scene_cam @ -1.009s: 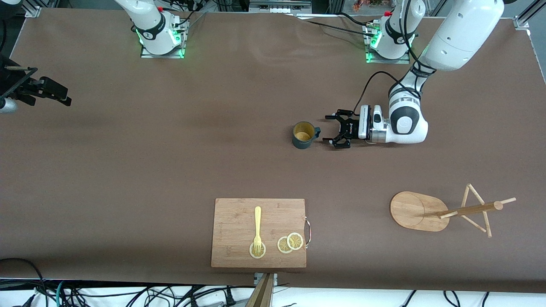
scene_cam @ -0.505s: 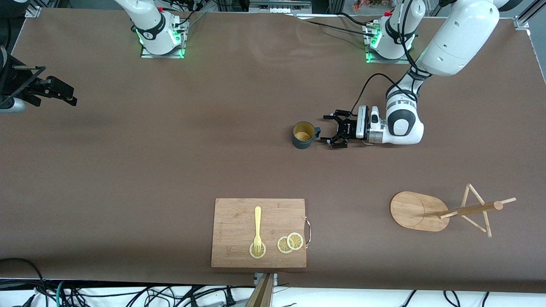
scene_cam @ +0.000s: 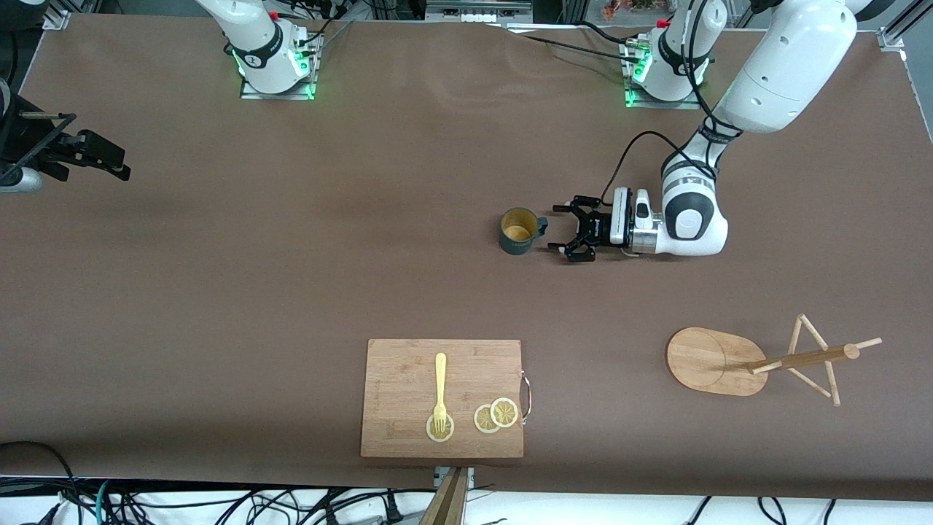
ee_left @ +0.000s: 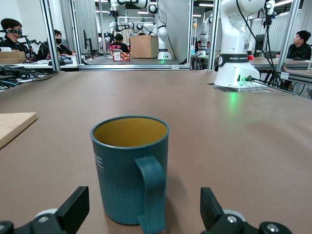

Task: Pass cup and hang on rack
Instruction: 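Close the left gripper on the teal mug body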

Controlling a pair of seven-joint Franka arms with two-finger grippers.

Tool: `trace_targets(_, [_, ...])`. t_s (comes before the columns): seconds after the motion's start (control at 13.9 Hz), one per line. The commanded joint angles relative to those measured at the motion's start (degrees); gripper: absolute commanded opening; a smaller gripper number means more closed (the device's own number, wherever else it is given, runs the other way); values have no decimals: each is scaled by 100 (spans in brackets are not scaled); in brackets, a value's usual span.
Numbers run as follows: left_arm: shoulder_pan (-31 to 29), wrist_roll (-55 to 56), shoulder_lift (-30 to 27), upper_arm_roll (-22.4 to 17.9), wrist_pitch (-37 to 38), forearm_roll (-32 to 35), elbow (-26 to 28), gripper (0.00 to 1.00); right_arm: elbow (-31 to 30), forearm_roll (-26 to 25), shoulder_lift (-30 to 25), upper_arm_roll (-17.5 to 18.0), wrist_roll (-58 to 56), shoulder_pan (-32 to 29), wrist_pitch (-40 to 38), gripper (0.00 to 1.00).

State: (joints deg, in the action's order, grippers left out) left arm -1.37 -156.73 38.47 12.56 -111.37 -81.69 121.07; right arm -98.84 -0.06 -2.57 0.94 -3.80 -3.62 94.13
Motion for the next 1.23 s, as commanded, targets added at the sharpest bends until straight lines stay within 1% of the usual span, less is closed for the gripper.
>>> trace_targets(0.0, [13, -306, 204, 45, 98, 13, -13, 100, 84, 41, -7, 11, 2, -42, -97, 100])
trace_targets(0.22, [84, -306, 301, 62, 81, -189, -13, 100, 93, 41, -7, 11, 2, -42, -88, 100])
trace_targets(0.29, [84, -314, 319, 71, 72, -276, -13, 99, 93, 41, -7, 11, 2, -42, -88, 100])
trace_targets(0.43, [93, -314, 336, 98, 45, -312, -13, 80, 93, 50, -7, 11, 2, -42, -88, 100])
trace_targets(0.58, [93, -314, 336, 106, 45, -365, -22, 69, 93, 50, -15, 20, 2, -42, -97, 100])
trace_targets(0.65, [93, -297, 345, 106, 37, -374, -22, 67, 93, 50, -7, 20, 2, -42, -97, 100])
trace_targets(0.87, [93, -279, 371, 106, 28, -532, -22, 67, 93, 59, -7, 37, 2, -42, -62, 100])
trace_targets(0.94, [93, -271, 372, 106, 19, -549, -22, 65, 93, 68, -7, 29, 2, -42, -88, 100])
trace_targets(1.08, [93, -279, 406, 106, 19, -620, -31, 58, 93, 68, -7, 29, 2, -42, -97, 100])
trace_targets(1.15, [93, -288, 407, 106, 19, -611, -31, 52, 93, 68, -7, 29, 2, -42, -97, 100])
